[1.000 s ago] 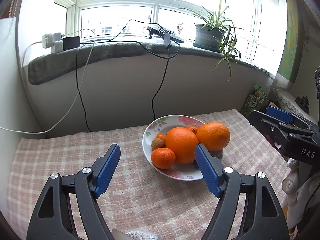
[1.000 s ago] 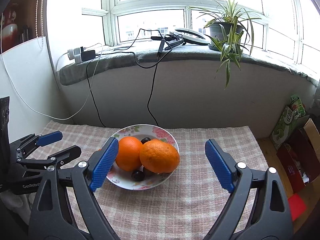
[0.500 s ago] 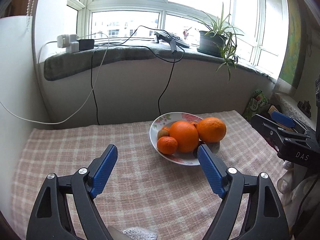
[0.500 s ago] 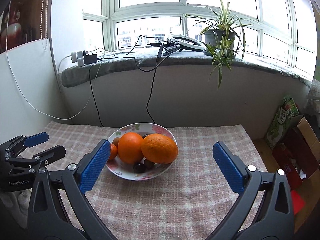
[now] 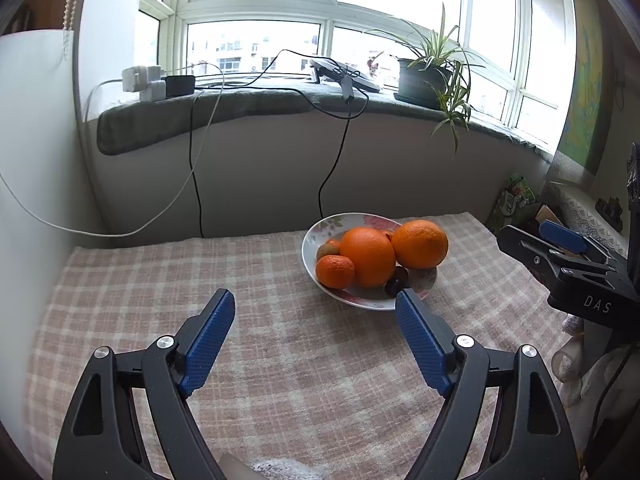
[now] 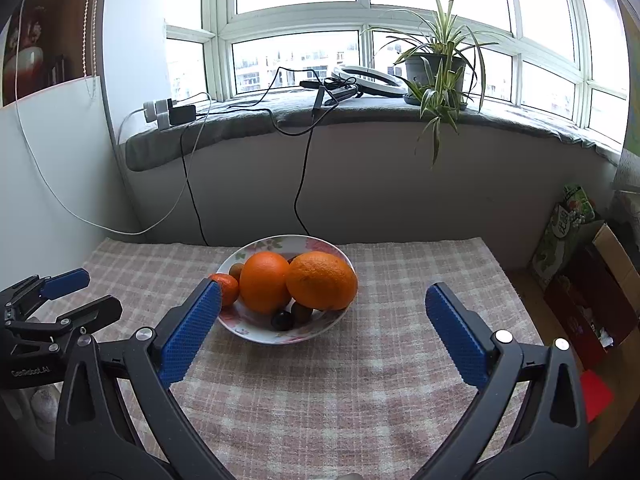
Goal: Organize fruits
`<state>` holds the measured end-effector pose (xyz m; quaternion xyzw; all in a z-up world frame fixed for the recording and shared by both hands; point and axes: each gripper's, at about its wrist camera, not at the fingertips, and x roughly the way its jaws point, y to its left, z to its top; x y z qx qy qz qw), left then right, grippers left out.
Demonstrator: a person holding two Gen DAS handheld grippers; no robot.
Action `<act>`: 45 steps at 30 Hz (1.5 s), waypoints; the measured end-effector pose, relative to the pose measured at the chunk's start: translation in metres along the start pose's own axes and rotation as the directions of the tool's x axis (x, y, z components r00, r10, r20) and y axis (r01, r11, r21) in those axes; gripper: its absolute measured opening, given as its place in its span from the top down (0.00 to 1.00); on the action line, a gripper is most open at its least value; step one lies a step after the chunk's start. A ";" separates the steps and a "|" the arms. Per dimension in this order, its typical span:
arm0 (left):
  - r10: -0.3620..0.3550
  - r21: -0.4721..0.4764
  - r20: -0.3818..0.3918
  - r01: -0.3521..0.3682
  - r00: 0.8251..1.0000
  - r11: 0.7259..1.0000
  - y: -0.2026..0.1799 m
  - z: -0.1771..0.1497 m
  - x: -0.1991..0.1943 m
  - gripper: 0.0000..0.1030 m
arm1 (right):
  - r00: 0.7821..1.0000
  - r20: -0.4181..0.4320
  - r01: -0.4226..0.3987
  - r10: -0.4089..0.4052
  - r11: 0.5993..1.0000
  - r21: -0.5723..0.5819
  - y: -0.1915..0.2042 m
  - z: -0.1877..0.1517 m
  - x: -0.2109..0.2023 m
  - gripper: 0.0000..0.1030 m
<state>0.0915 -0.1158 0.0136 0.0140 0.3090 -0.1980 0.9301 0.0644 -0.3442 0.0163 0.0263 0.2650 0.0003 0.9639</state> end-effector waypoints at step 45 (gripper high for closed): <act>0.003 -0.008 0.011 -0.003 1.000 1.000 -0.002 -0.001 -0.007 0.20 | 1.000 -0.011 -0.007 0.007 1.000 0.001 0.002 -0.003 0.002 0.00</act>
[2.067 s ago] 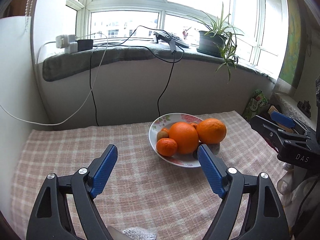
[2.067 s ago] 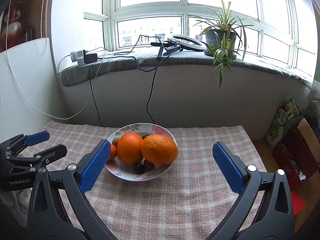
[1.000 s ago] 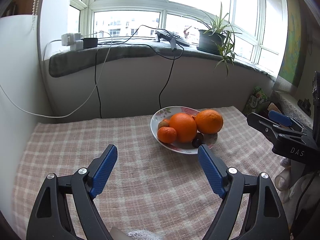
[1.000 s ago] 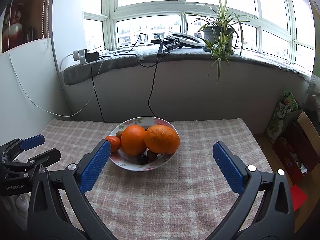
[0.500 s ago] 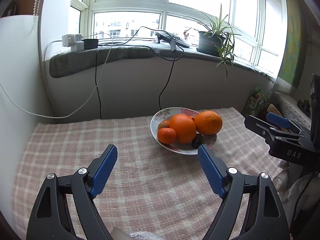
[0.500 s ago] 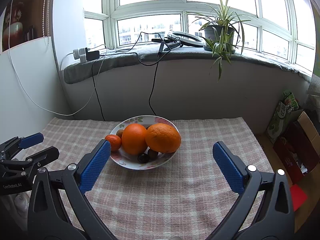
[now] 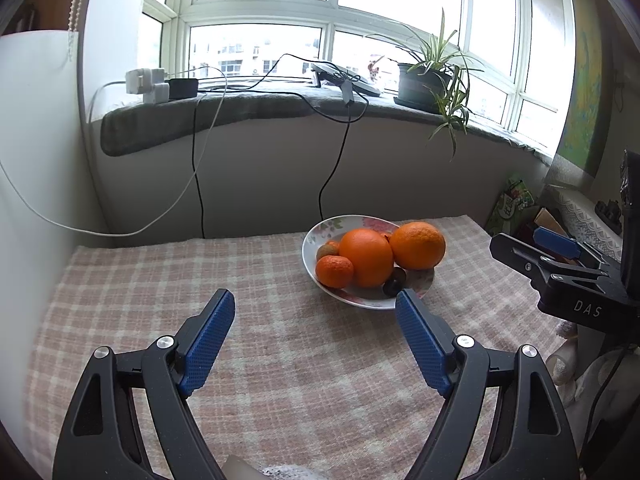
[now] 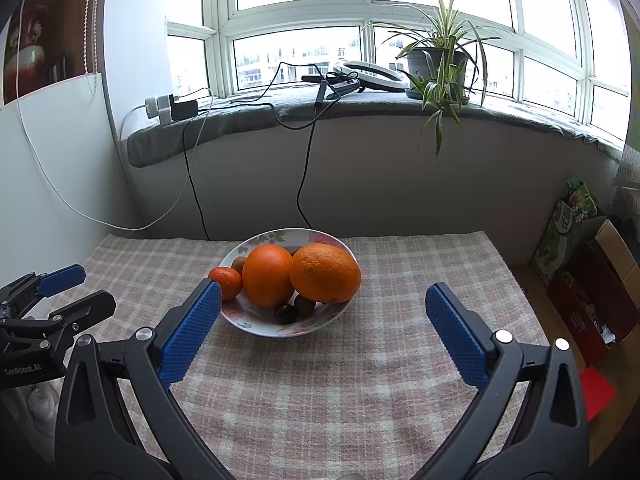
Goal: Organize fruits
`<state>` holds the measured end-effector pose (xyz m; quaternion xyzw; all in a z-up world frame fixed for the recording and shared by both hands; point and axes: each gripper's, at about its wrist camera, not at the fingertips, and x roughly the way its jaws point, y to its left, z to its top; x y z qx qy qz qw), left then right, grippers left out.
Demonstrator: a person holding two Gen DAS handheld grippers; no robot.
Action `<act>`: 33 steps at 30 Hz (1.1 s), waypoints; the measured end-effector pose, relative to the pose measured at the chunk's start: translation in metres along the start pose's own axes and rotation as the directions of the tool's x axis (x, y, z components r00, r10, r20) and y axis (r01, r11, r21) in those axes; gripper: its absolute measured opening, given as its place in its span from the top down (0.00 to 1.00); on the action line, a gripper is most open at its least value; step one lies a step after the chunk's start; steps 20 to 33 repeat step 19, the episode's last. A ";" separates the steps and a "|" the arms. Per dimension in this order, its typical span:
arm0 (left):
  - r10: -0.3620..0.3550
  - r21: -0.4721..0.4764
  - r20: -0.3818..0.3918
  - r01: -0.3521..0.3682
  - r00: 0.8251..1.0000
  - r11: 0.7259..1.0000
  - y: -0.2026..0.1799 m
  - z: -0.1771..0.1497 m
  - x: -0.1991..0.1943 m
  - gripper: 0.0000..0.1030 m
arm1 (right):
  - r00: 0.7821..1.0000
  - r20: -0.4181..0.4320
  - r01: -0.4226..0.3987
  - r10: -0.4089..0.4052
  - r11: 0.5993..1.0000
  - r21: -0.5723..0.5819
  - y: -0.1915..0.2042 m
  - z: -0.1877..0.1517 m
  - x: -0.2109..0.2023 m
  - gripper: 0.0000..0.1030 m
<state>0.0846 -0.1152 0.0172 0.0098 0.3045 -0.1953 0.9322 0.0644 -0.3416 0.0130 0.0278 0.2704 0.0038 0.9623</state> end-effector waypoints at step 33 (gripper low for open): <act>0.009 0.007 0.024 -0.009 1.000 1.000 -0.003 -0.001 -0.001 0.20 | 1.000 -0.013 0.003 -0.003 1.000 0.007 -0.003 -0.006 0.003 0.00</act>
